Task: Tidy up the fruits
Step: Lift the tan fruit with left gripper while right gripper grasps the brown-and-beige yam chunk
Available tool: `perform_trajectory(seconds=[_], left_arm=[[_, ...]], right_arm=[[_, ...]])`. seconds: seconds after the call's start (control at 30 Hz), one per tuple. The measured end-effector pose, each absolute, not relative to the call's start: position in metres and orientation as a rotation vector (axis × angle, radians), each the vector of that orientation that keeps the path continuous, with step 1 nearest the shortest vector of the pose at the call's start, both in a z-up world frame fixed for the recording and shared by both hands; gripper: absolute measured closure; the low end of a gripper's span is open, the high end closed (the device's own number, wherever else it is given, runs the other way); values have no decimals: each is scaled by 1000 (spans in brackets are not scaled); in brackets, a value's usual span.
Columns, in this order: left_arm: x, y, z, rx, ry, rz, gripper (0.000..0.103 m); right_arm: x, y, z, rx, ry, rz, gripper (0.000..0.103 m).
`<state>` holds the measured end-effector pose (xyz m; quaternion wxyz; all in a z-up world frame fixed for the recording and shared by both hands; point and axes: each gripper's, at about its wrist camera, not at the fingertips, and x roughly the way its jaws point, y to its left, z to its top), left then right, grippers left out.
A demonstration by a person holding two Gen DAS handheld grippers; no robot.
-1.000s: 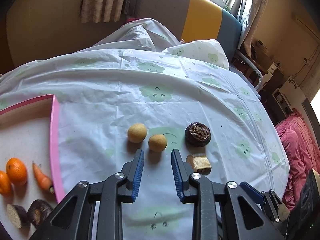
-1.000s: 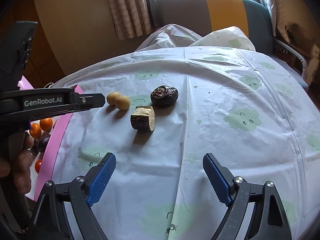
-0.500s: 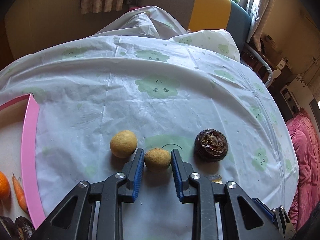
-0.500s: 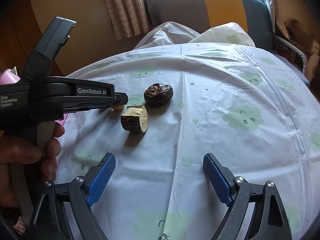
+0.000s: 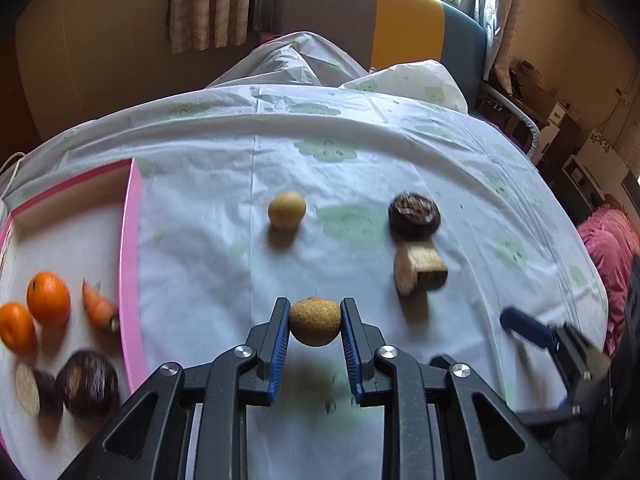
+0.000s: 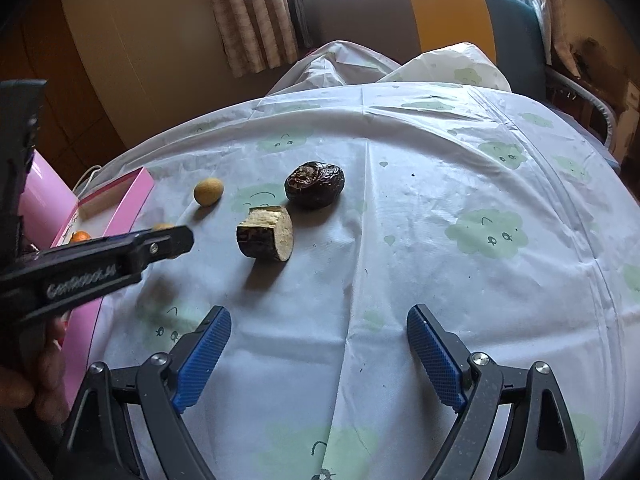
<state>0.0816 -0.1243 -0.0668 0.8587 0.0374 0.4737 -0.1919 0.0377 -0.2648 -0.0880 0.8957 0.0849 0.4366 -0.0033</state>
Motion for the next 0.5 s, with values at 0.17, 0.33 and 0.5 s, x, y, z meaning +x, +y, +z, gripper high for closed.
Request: perform_trajectory(seconds=[0.17, 0.33, 0.5], left_arm=[[68, -125, -80, 90, 977, -403, 78], [72, -121, -83, 57, 973, -410, 78], [68, -118, -85, 30, 946, -419, 78]], right_arm=[[44, -249, -94, 55, 971, 3, 0], [41, -251, -91, 42, 959, 6, 3], [43, -257, -74, 48, 912, -14, 42]])
